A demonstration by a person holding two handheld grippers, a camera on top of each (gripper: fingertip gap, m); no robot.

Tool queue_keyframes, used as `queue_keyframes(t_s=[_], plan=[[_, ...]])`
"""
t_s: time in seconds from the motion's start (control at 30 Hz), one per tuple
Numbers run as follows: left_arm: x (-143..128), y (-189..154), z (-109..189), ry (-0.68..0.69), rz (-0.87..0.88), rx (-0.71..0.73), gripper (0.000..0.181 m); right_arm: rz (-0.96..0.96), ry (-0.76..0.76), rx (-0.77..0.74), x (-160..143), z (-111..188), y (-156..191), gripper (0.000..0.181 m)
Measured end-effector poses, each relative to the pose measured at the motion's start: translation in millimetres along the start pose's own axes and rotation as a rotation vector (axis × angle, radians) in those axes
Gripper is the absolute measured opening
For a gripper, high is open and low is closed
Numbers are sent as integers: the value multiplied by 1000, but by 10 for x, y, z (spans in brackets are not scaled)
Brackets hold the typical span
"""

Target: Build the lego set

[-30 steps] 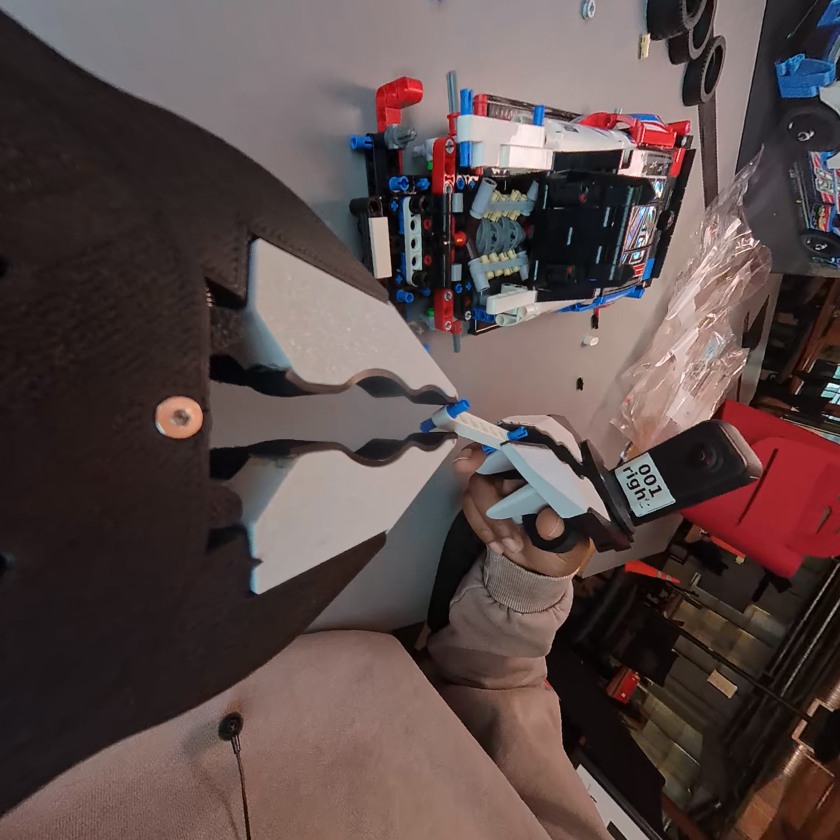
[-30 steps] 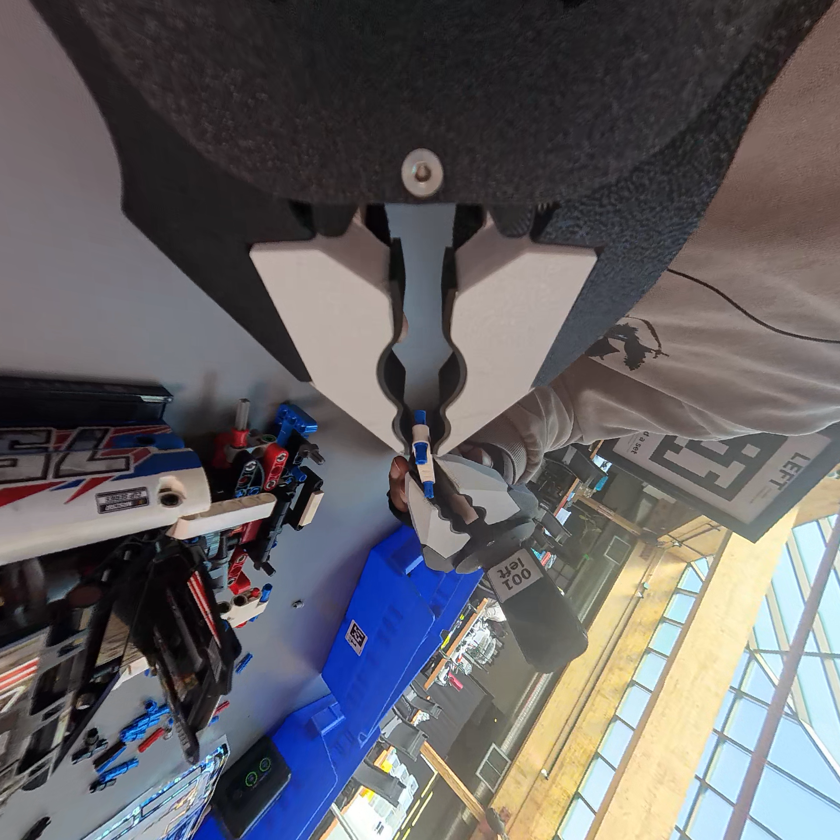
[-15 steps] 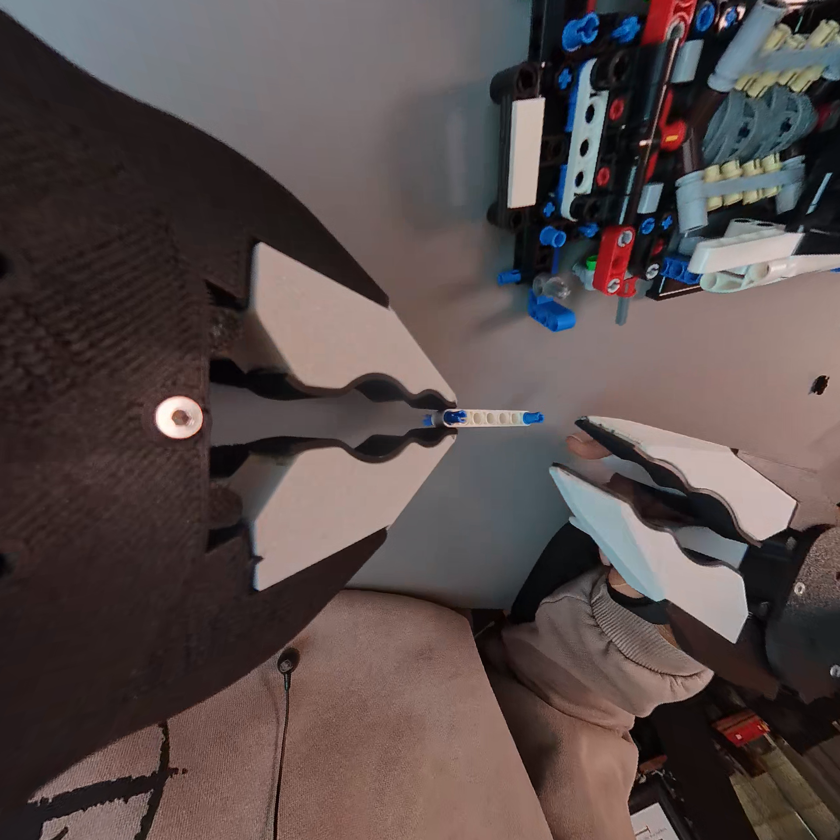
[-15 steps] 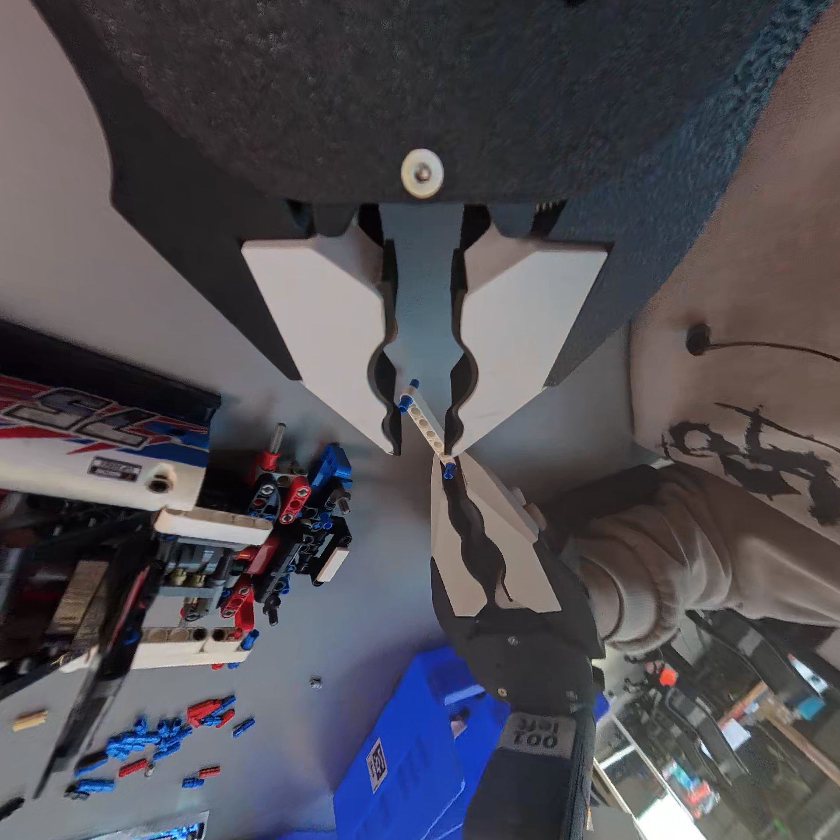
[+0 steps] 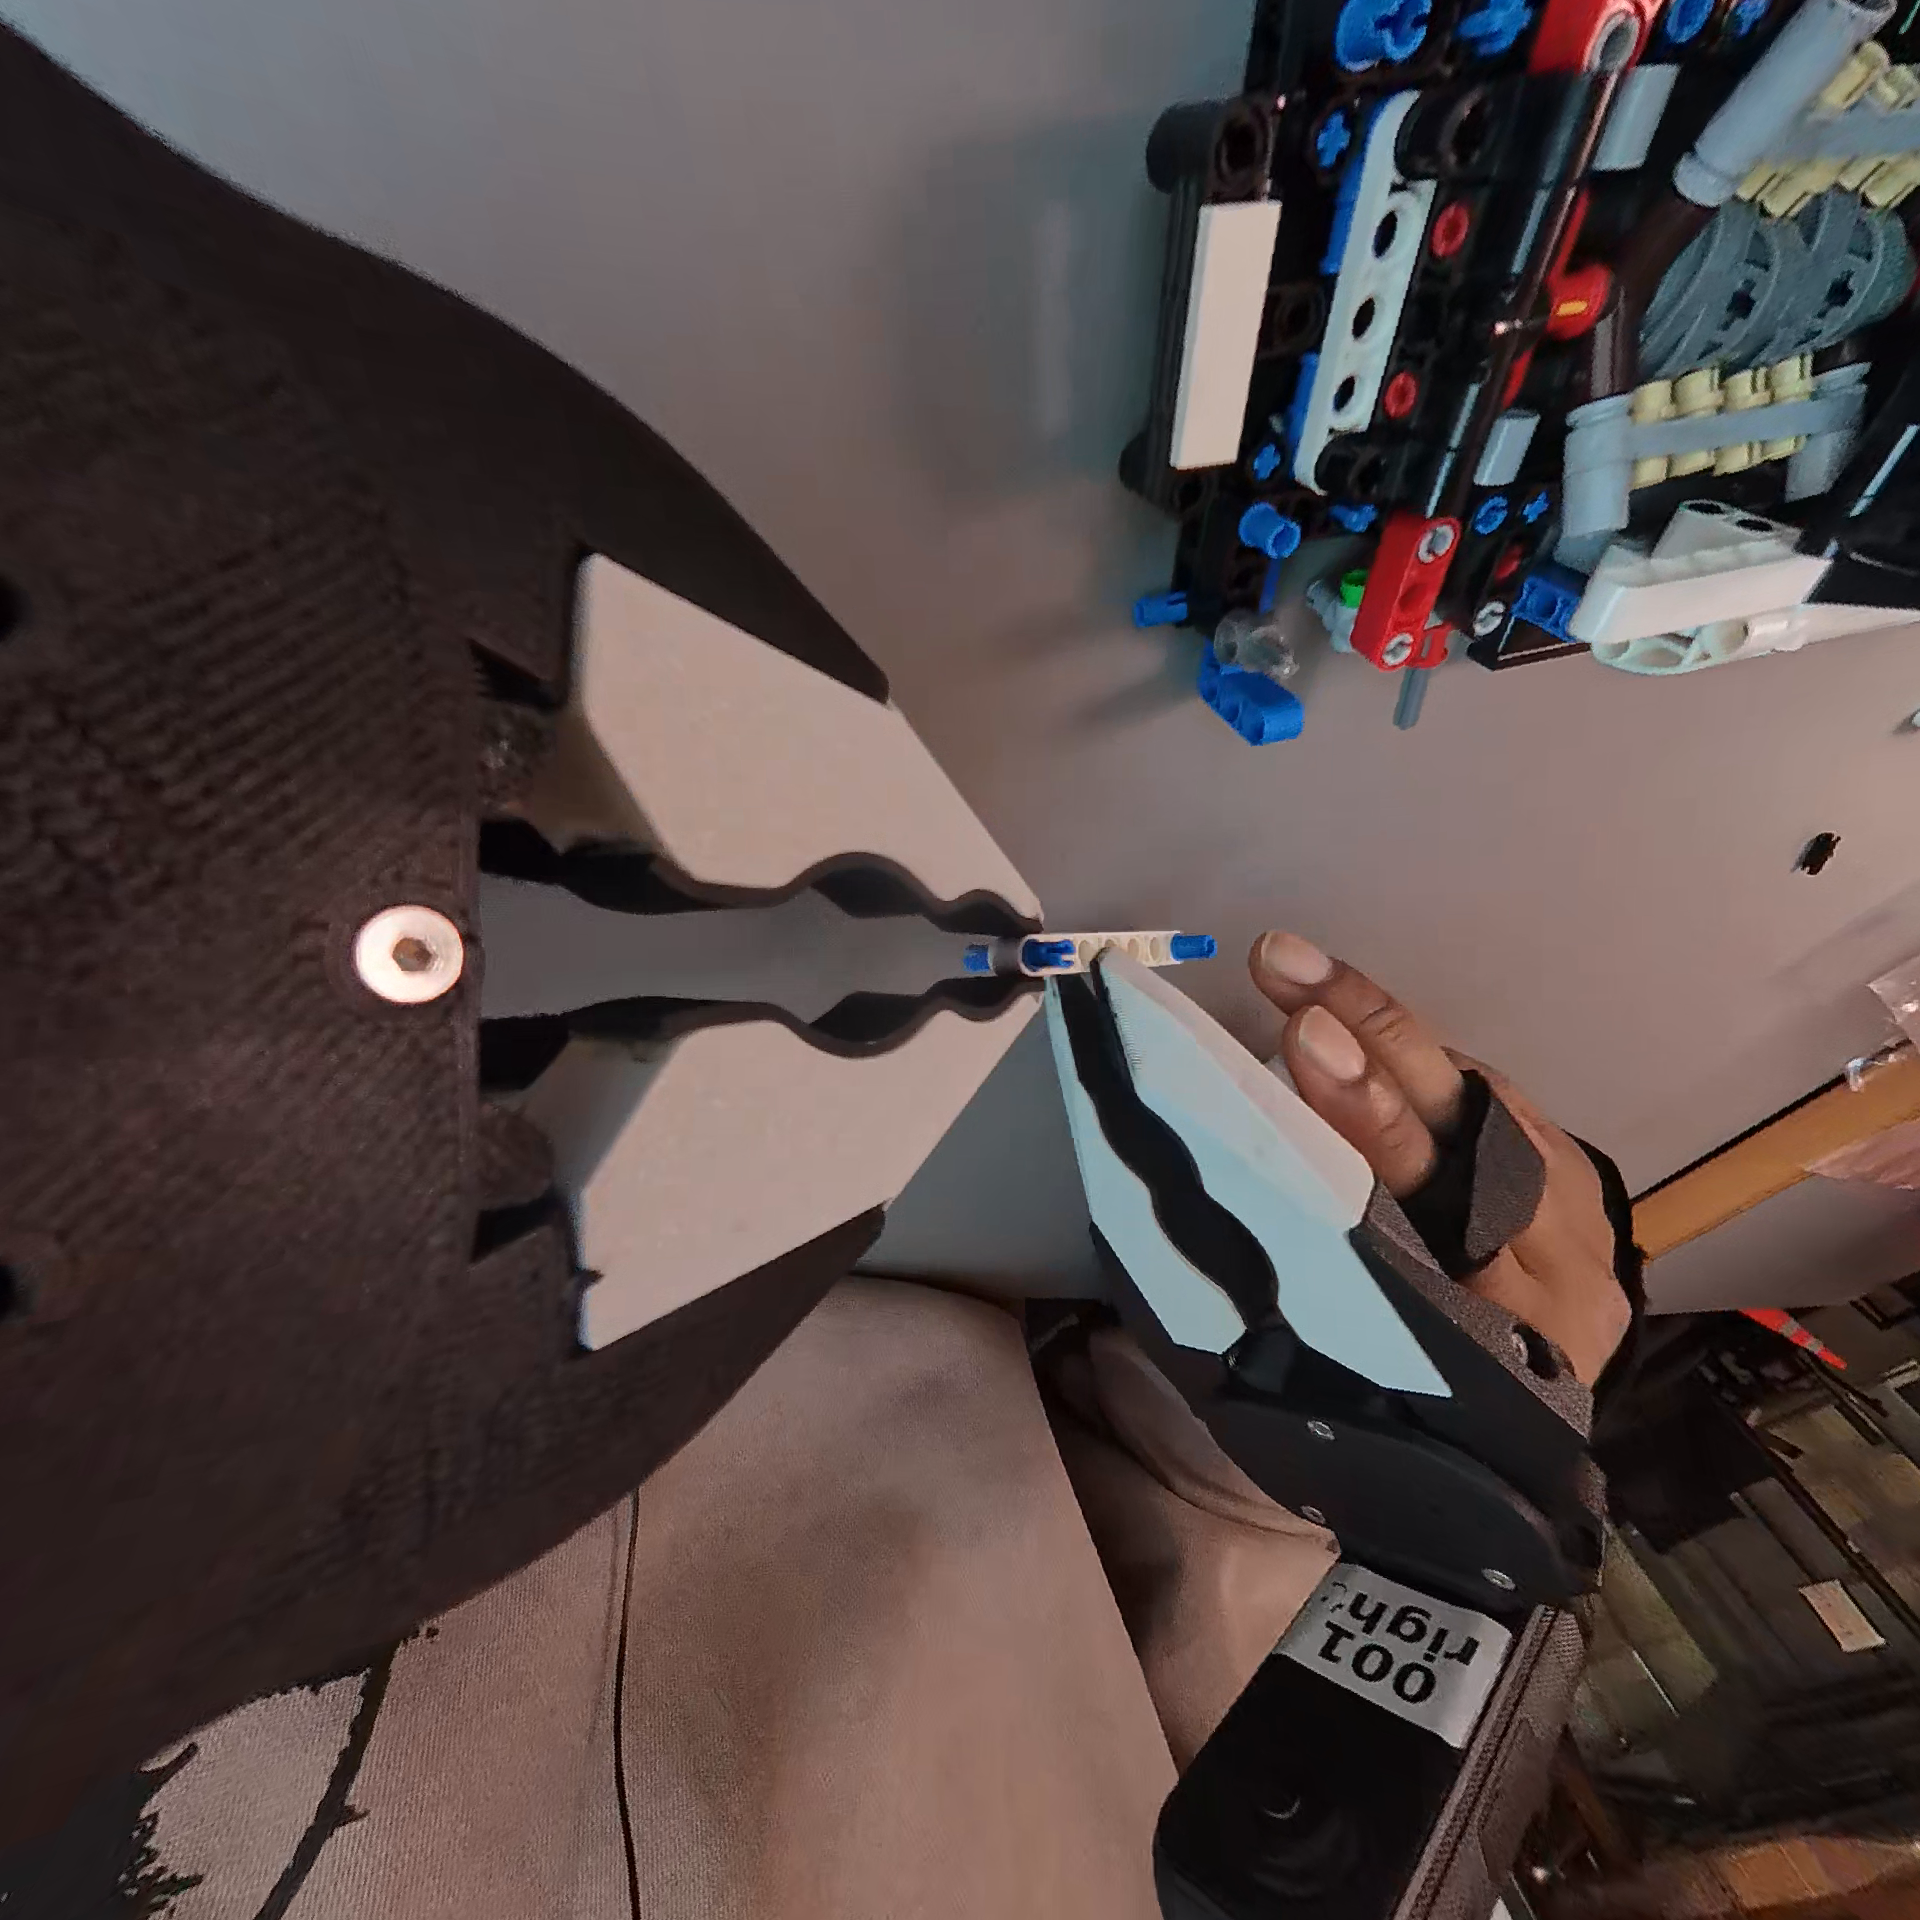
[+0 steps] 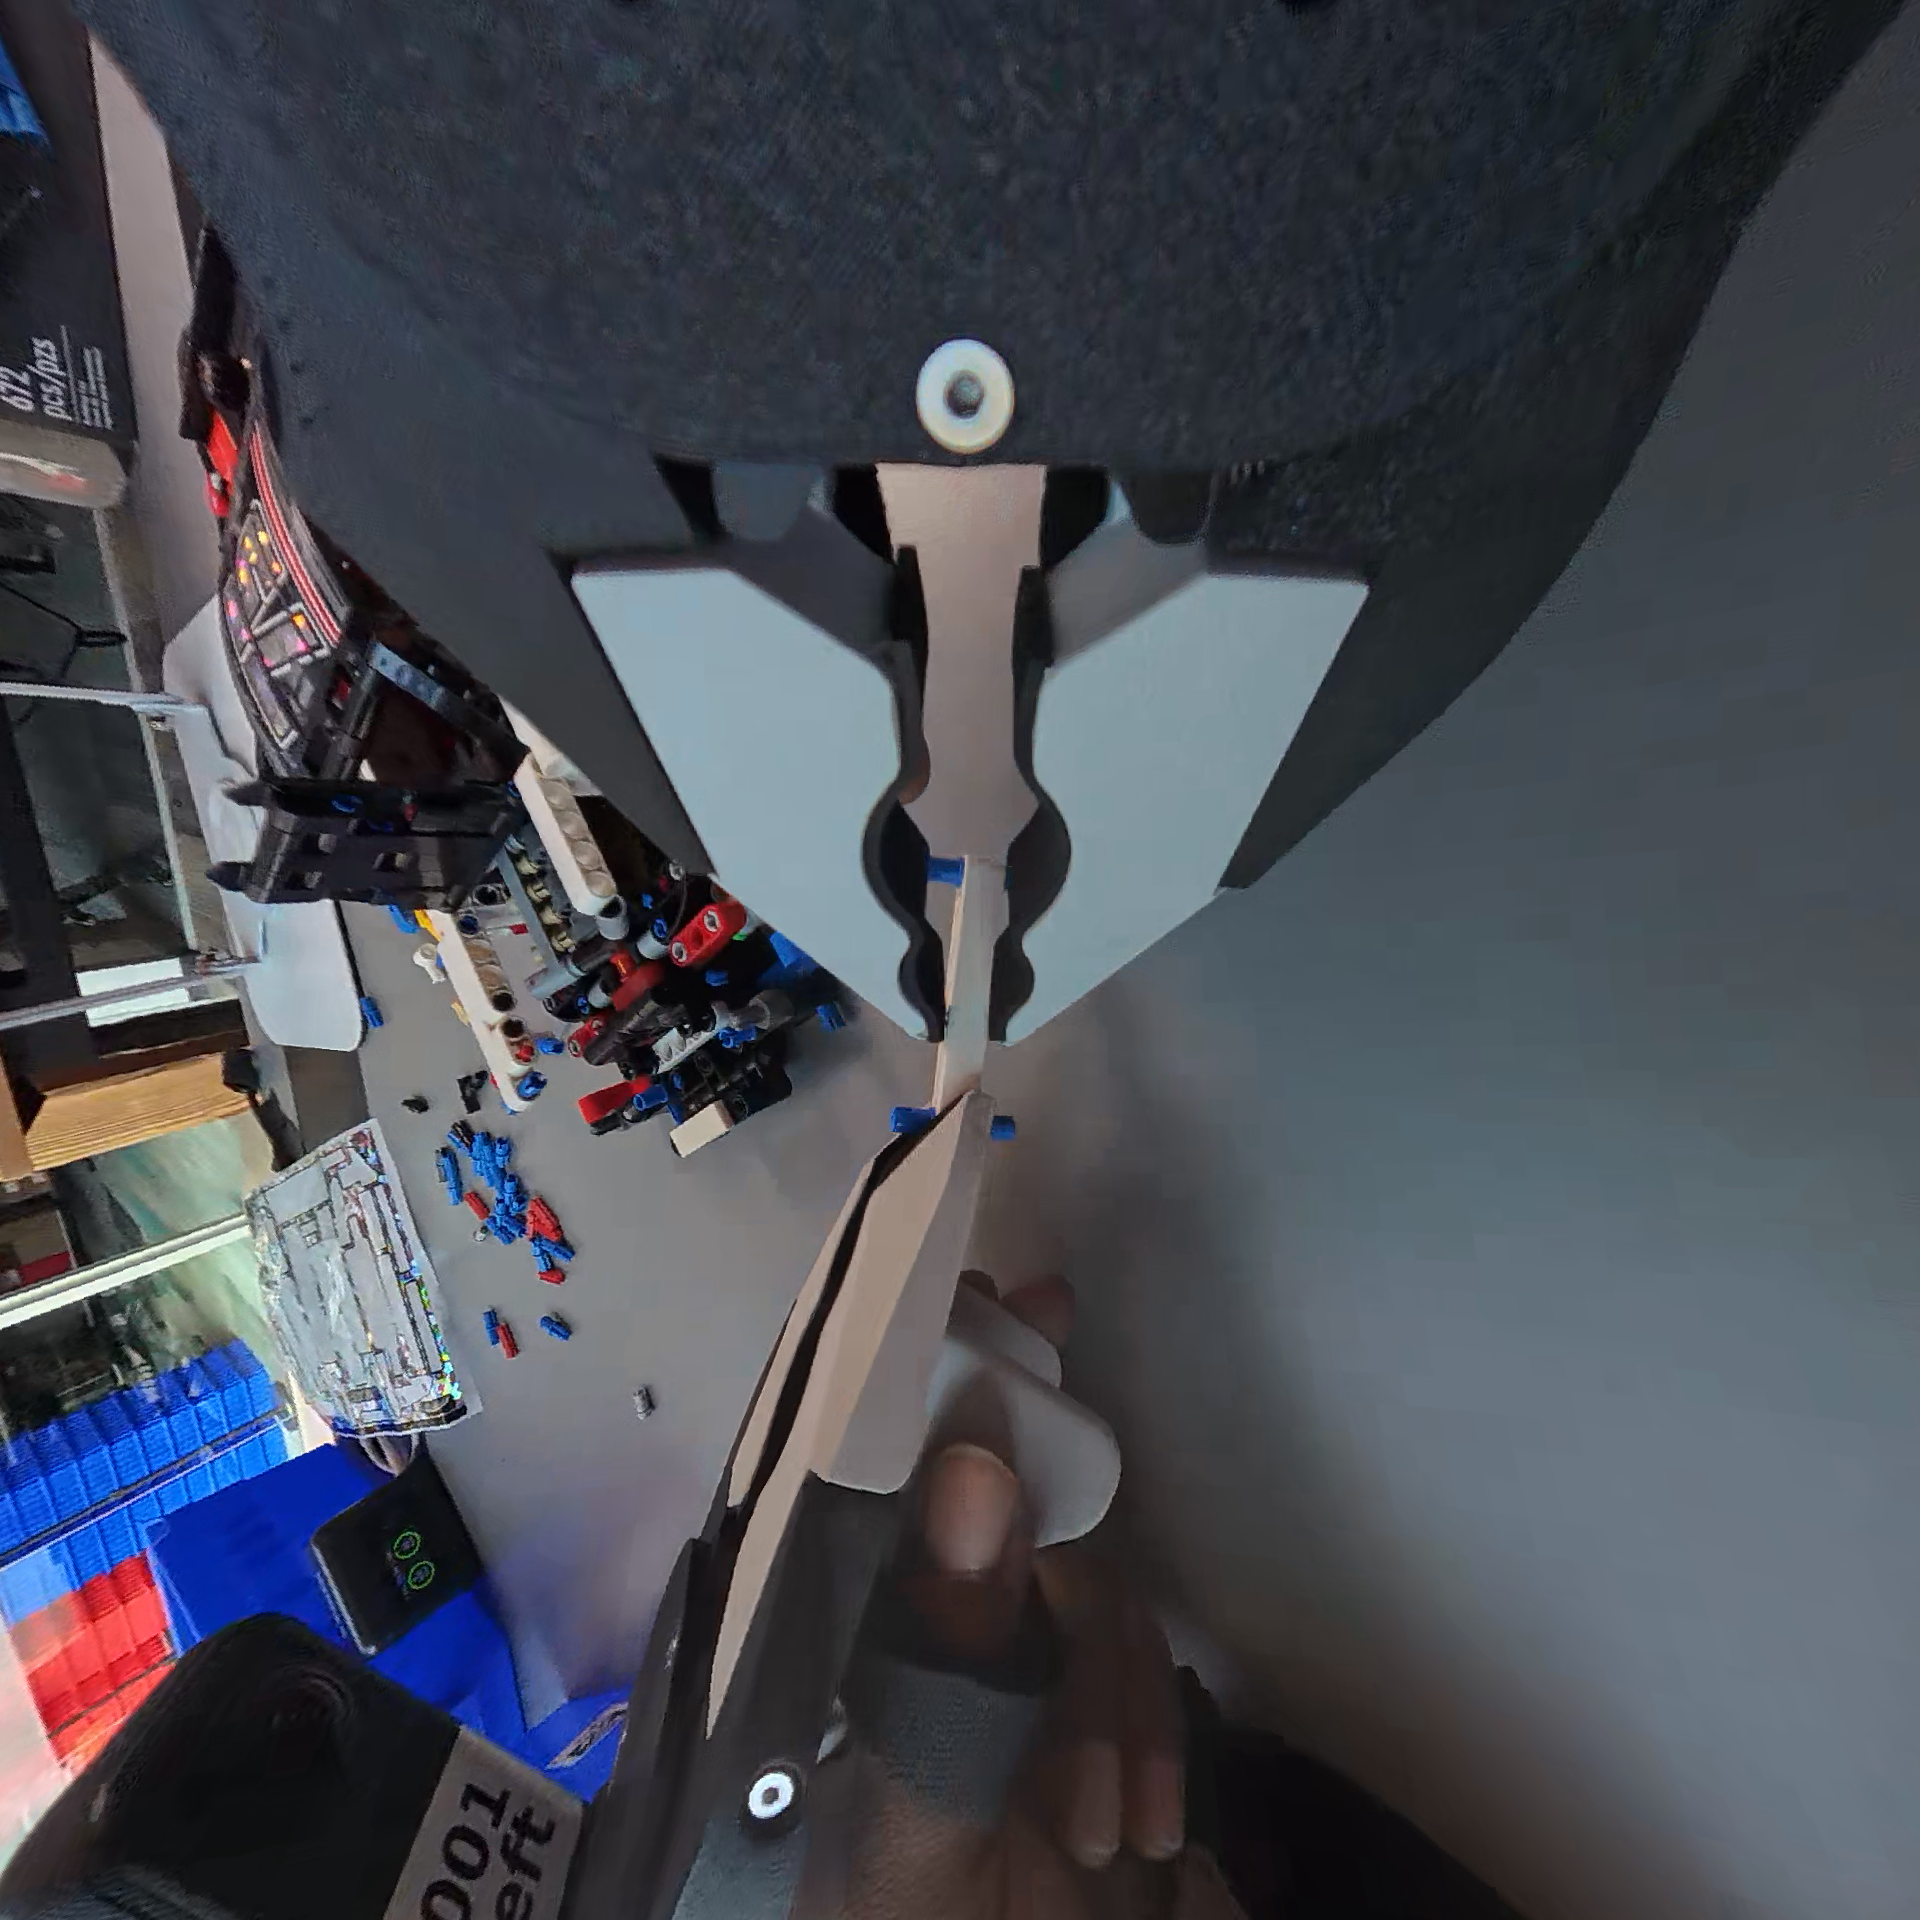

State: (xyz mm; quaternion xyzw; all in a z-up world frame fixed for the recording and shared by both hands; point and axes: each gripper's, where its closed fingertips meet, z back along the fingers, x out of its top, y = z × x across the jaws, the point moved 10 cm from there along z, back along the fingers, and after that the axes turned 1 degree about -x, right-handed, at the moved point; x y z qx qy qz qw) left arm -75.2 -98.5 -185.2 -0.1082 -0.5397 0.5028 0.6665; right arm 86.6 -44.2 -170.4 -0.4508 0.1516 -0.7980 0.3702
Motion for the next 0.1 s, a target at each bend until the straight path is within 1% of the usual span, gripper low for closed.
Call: queue_keyframes(t_s=[0.03, 0.1], plan=[[-1, 8, -3, 0, 4, -2, 5, -12, 10, 11, -6, -7, -5, 7], [-6, 16, -8, -1, 20, -25, 5, -50, 4, 32, -8, 6, -20, 6]])
